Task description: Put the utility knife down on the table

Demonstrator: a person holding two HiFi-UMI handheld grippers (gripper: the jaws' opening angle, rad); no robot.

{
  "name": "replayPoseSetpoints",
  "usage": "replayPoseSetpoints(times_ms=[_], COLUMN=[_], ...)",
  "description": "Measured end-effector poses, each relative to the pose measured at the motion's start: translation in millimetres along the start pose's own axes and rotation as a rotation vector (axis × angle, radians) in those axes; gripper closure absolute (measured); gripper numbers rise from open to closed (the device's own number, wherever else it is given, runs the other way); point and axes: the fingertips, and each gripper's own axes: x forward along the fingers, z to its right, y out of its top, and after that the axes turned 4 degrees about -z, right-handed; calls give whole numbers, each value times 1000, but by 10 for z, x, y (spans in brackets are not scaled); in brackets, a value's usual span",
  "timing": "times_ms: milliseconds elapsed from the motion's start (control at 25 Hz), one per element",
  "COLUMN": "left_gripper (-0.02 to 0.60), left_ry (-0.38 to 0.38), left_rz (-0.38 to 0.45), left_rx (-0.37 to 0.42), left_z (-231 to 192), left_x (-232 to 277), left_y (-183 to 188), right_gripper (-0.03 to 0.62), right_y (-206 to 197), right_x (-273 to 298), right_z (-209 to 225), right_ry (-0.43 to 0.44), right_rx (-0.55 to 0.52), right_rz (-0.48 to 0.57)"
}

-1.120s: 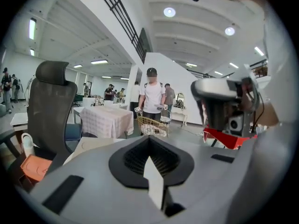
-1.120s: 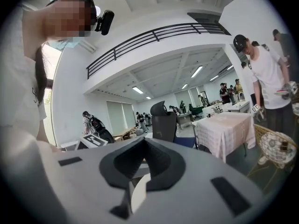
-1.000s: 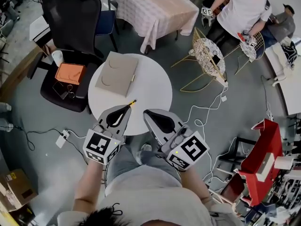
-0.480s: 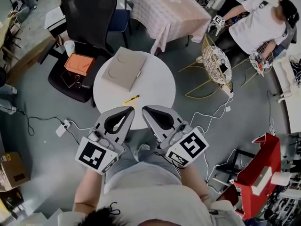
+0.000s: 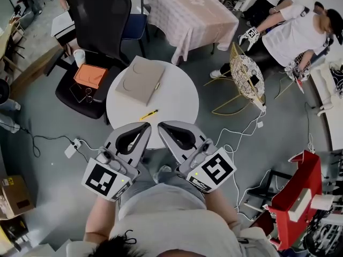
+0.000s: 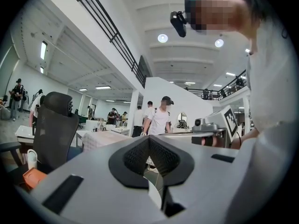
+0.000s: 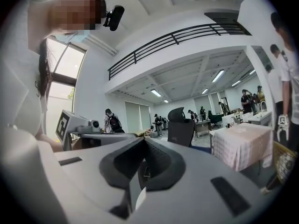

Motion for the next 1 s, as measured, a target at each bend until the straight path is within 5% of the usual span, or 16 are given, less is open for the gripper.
replayPoseSetpoints(times_ms=[1000], left_gripper=[572], left_ry=[40], left_rz=[17], left_rx=[39], left_z=[49], left_x=[-145], left_y=[81], right_gripper=[586], right_y=[124], right_x=[4], right_z=[-162], right_ry=[48], right_rx=[-23], right_rz=[36])
